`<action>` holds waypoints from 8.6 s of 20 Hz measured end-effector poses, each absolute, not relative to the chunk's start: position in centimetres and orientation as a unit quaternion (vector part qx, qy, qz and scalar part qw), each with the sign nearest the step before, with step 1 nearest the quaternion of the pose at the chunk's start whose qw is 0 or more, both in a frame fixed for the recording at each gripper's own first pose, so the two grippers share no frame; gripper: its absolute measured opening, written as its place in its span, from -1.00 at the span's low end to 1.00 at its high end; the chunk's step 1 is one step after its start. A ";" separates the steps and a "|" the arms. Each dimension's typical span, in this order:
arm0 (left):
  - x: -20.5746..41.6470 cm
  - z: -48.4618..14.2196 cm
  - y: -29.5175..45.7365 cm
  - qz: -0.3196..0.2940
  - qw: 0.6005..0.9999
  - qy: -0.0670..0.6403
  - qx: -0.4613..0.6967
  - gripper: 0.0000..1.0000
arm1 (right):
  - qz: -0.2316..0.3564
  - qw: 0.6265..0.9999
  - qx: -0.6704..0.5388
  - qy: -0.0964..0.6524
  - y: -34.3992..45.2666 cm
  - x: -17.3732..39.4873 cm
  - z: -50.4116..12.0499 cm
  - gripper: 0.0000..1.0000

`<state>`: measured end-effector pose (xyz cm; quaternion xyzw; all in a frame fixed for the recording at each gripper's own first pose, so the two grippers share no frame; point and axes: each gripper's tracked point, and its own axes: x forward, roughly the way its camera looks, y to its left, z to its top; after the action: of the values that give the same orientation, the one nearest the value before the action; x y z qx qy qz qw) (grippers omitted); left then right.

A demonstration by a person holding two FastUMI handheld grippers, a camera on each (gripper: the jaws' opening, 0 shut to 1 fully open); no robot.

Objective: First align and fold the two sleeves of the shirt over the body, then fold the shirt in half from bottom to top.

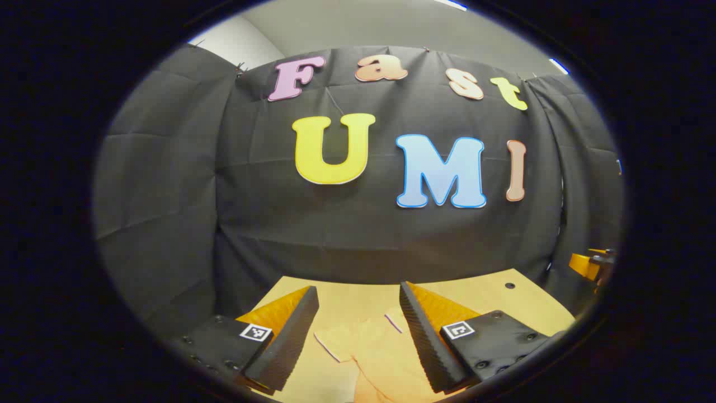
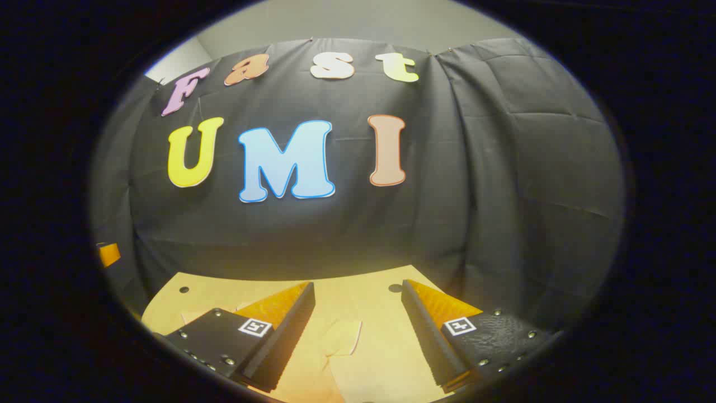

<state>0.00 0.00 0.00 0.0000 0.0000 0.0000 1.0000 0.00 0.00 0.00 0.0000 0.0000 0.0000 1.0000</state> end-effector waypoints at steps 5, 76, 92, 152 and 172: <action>-0.1 -0.8 -0.5 0.005 1.000 0.005 -0.019 0.87 | 0.019 1.000 -0.011 0.005 0.9 0.6 0.1 0.93; 2.5 -5.6 -2.1 0.018 0.996 0.085 0.023 0.89 | 0.075 0.939 -0.070 0.328 5.3 18.8 -26.7 -0.69; 0.4 -8.0 0.7 0.049 0.993 0.104 0.017 0.87 | 0.227 0.906 -0.204 0.292 18.1 15.4 -27.0 -0.58; 20.5 -30.0 -8.6 -0.095 0.927 0.205 0.300 -0.78 | 0.110 0.959 0.013 0.260 5.9 2.4 -16.5 -0.48; 8.9 -32.6 -9.0 -0.145 0.933 0.301 0.135 0.67 | 0.103 0.945 0.013 0.310 4.2 -0.9 -21.7 -0.39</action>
<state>8.86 -8.99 -32.61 0.1346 0.3014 -0.1448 0.9328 -0.87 4.19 -21.69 0.0130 0.3098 0.1034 0.9451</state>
